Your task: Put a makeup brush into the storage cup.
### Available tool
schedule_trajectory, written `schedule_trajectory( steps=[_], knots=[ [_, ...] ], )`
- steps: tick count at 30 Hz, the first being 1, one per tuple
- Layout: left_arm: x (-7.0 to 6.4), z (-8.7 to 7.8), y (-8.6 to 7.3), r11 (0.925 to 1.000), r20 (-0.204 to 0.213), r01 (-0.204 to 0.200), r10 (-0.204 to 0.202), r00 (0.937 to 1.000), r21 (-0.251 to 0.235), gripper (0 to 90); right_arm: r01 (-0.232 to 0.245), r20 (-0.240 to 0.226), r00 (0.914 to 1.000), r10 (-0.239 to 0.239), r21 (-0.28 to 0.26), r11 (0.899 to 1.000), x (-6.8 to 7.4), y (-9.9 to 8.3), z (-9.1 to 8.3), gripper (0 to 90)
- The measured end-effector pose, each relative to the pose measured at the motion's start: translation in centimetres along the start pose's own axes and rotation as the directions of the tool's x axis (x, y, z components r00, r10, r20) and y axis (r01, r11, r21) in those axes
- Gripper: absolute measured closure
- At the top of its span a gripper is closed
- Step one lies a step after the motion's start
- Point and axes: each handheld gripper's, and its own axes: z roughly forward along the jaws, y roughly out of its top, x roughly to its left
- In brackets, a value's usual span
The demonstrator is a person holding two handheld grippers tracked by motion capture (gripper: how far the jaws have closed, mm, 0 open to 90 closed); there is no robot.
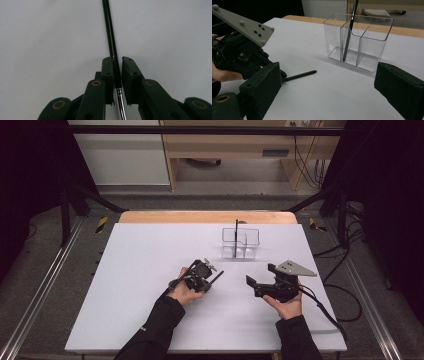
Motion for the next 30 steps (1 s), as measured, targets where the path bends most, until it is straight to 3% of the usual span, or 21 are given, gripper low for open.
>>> schedule_trajectory(
  steps=[3,7,17,24,30],
  knots=[
    [0.2,0.0,0.0,0.9998,0.014,0.02,-0.02,0.9997,0.001,82.2,-0.001,-0.001,1.0,0.001,0.002,1.0,0.0,0.0,0.0,7.7],
    [0.2,0.0,0.0,0.9998,0.012,0.018,-0.018,0.9998,0.001,83.2,0.0,-0.001,1.0,0.0,0.006,1.0,0.0,0.0,0.0,7.7],
    [0.3,-0.3,-0.1,0.9995,0.023,-0.027,0.027,0.9994,0.014,83.4,0.003,-0.004,1.0,-0.003,0.011,1.0,0.0,0.0,0.1,7.7],
    [0.0,-2.3,-0.6,0.9978,0.036,-0.058,0.059,0.9976,-0.032,83.4,0.006,-0.007,1.0,-0.006,0.016,1.0,0.0,0.0,0.1,7.8],
    [-0.1,-4.0,-1.3,0.9946,0.041,-0.078,0.08,0.9959,-0.068,83.5,0.037,-0.005,0.9993,-0.037,0.04,0.998,0.1,0.0,0.1,7.8]
  ],
)
